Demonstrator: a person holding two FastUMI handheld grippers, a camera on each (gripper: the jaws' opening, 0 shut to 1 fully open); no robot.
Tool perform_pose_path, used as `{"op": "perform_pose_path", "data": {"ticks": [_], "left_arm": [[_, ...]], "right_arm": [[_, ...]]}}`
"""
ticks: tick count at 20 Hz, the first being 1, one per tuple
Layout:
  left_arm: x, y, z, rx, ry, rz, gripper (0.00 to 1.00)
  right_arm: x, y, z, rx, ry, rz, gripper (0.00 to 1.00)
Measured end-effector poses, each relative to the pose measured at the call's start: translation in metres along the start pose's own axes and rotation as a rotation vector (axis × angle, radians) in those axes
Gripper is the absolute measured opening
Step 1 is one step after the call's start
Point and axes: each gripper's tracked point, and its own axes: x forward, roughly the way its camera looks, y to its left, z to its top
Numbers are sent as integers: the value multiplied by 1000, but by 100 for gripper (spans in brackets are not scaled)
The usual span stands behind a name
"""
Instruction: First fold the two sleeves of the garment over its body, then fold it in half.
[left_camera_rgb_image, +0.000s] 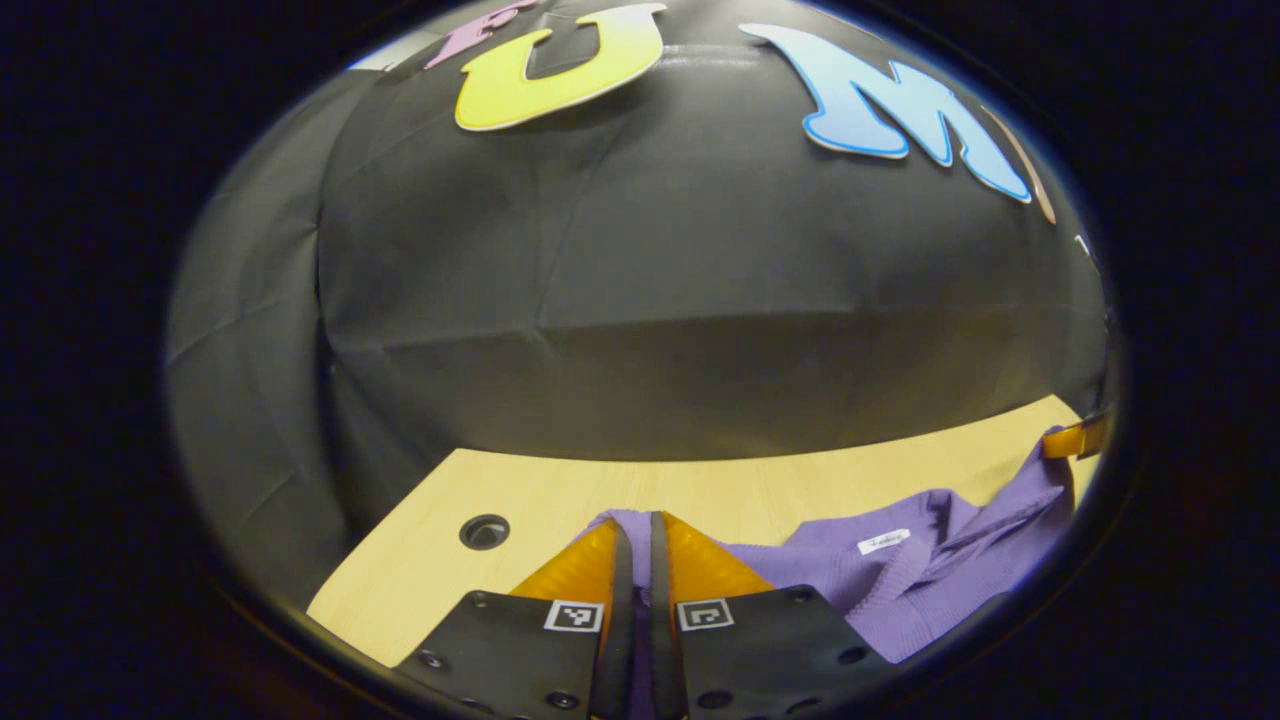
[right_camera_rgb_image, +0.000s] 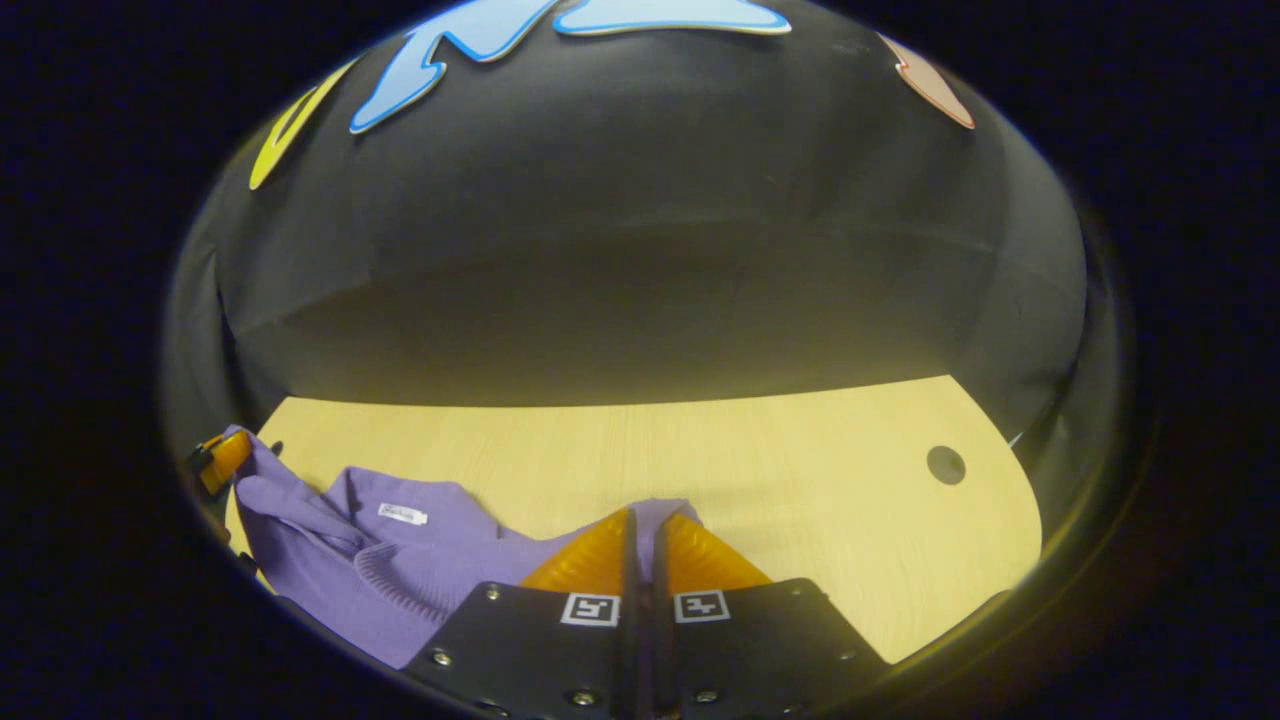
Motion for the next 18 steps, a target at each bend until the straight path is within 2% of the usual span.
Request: {"op": "perform_pose_path", "data": {"ticks": [1, 4, 7, 9, 11, 12, 13, 14, 17, 18], "left_arm": [[4, 1, -7, 10, 17, 5, 12], [3, 1, -16, -7, 45, 21, 13], [-4, -6, -8, -31, 31, 6, 13], [-10, -11, -7, -10, 41, -2, 22], [-19, -21, -1, -24, 51, -34, 33], [-25, -25, 5, -41, 48, -51, 38], [-32, -29, 11, -56, 40, -63, 42], [-39, -33, 18, -69, 29, -76, 48], [-64, -40, 42, -74, -12, -95, 57], [-72, -43, 50, -72, -29, -98, 67]], "right_arm": [[4, -1, -3, 8, 12, -4, 6], [6, -2, -5, 0, 23, -16, 7], [1, 5, 0, -17, 8, -21, 8], [-6, 7, 7, -11, -1, -17, 10], [-16, 8, 17, -9, -18, -26, 21], [-23, 8, 25, -12, -38, -27, 30], [-31, 10, 32, -11, -58, -26, 32], [-39, 12, 40, -11, -80, -21, 41], [-66, 15, 61, -8, -139, 4, 50], [-77, 16, 67, -5, -158, 12, 55]]}}
